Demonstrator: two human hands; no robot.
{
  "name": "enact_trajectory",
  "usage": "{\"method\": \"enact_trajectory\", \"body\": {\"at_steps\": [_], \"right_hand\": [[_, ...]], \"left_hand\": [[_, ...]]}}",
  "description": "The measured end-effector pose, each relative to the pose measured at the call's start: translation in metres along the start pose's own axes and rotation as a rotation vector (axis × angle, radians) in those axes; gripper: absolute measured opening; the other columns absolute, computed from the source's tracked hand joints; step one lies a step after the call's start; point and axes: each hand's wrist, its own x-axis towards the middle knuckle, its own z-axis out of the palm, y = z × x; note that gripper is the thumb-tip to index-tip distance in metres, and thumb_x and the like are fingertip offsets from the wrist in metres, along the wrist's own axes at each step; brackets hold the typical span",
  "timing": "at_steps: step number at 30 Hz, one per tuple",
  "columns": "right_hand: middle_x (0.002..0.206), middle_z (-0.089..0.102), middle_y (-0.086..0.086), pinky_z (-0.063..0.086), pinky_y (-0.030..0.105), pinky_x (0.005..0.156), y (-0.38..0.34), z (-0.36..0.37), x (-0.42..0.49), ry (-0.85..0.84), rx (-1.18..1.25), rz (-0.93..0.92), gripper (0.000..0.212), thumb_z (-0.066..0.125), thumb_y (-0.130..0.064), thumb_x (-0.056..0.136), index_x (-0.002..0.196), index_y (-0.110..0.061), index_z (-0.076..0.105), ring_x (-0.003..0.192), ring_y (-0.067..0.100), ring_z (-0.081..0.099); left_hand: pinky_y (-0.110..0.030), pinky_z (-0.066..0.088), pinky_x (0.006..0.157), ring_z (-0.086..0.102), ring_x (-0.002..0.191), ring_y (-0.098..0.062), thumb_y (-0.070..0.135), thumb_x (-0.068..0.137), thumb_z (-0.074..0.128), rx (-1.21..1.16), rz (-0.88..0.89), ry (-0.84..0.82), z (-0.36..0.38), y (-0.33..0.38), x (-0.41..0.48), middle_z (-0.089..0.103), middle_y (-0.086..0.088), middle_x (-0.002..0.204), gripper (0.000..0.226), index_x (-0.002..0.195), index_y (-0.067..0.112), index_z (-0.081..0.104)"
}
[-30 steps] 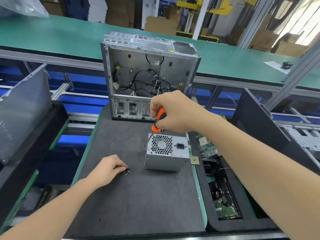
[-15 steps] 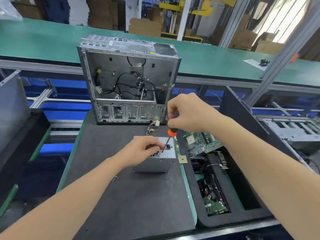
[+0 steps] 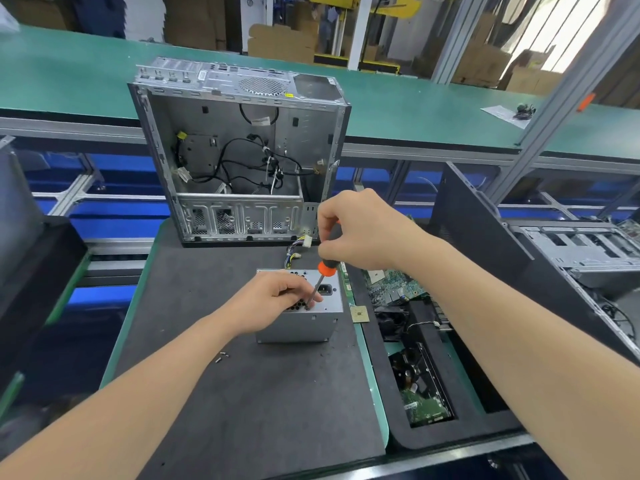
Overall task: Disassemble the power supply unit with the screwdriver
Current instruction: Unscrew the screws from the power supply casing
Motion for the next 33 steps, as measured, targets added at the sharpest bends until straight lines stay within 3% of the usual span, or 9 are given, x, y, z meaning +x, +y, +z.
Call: {"method": "enact_trajectory", "body": {"at_steps": [6,8,11,15,20,22,26,29,33], "right_hand": [[0.071,0.055,-0.009,0.038,0.024,0.052,-0.003,-0.002,0.002,-0.015,-0.013,-0.008,0.011,0.074,-0.023,0.081,0.079,-0.017,0.066,0.056,0.008,0.048],[0.071,0.056,-0.011,0.046,0.027,0.062,-0.004,-0.004,0.003,-0.034,-0.017,-0.014,0.010,0.075,-0.022,0.080,0.078,-0.018,0.066,0.055,0.005,0.048],[0.073,0.061,-0.013,0.057,0.039,0.080,-0.007,-0.006,0.004,-0.093,-0.031,-0.058,0.010,0.076,-0.020,0.079,0.078,-0.020,0.066,0.062,0.005,0.056],[0.077,0.061,-0.015,0.054,0.033,0.066,-0.012,-0.004,0.006,-0.132,-0.062,-0.154,0.010,0.074,-0.016,0.078,0.079,-0.021,0.065,0.074,0.003,0.061],[0.071,0.053,-0.015,0.046,0.027,0.061,-0.025,0.003,0.009,-0.174,-0.163,-0.273,0.010,0.068,-0.020,0.081,0.081,-0.021,0.058,0.072,0.002,0.051],[0.072,0.050,-0.009,0.045,0.033,0.055,-0.029,0.008,0.011,-0.098,-0.191,-0.209,0.017,0.065,-0.029,0.087,0.082,-0.018,0.053,0.070,0.014,0.054],[0.071,0.029,-0.002,0.018,0.027,0.047,-0.032,0.019,0.014,0.145,-0.400,0.078,0.041,0.056,-0.044,0.097,0.074,-0.017,0.035,0.055,0.017,0.030],[0.070,0.034,0.001,0.020,0.026,0.045,-0.036,0.025,0.019,0.088,-0.357,0.146,0.044,0.062,-0.027,0.094,0.068,-0.019,0.028,0.056,0.019,0.035],[0.062,0.039,0.002,0.027,0.025,0.043,-0.032,0.019,0.022,0.018,-0.350,-0.002,0.044,0.068,-0.022,0.088,0.064,-0.016,0.032,0.050,0.018,0.036]], "left_hand": [[-0.012,0.049,0.088,0.070,0.103,-0.006,-0.004,0.102,0.051,-0.012,-0.009,-0.007,0.001,-0.003,0.001,0.077,0.016,0.098,0.037,0.106,0.018,0.080],[-0.016,0.051,0.090,0.070,0.104,-0.006,-0.003,0.102,0.051,-0.018,-0.006,-0.020,0.000,-0.005,0.001,0.077,0.015,0.098,0.039,0.107,0.023,0.080],[-0.033,0.056,0.095,0.070,0.102,-0.012,0.002,0.103,0.053,-0.034,-0.011,-0.044,-0.001,-0.007,0.002,0.077,0.012,0.100,0.042,0.107,0.034,0.079],[-0.043,0.057,0.097,0.070,0.101,-0.016,0.003,0.103,0.054,-0.066,-0.004,-0.053,-0.001,-0.009,0.001,0.077,0.009,0.102,0.042,0.106,0.037,0.079],[-0.028,0.059,0.093,0.072,0.110,-0.017,0.030,0.098,0.069,-0.285,0.008,-0.099,0.002,0.002,0.005,0.078,0.004,0.112,0.016,0.112,0.035,0.077],[-0.030,0.059,0.092,0.073,0.108,-0.019,0.027,0.099,0.067,-0.312,-0.014,-0.070,0.011,0.007,0.009,0.081,0.000,0.099,0.015,0.102,0.036,0.079],[-0.027,0.058,0.090,0.075,0.094,-0.020,0.012,0.101,0.062,-0.358,-0.037,-0.040,0.028,0.005,0.007,0.080,-0.005,0.088,0.025,0.092,0.030,0.078],[-0.022,0.056,0.092,0.075,0.098,-0.016,0.016,0.104,0.056,-0.358,-0.031,-0.083,0.026,0.004,0.005,0.080,-0.005,0.092,0.028,0.095,0.030,0.078],[-0.029,0.055,0.097,0.073,0.102,-0.022,0.037,0.110,0.041,-0.453,0.004,-0.144,0.022,0.003,0.001,0.079,-0.009,0.098,0.036,0.108,0.028,0.076]]}}
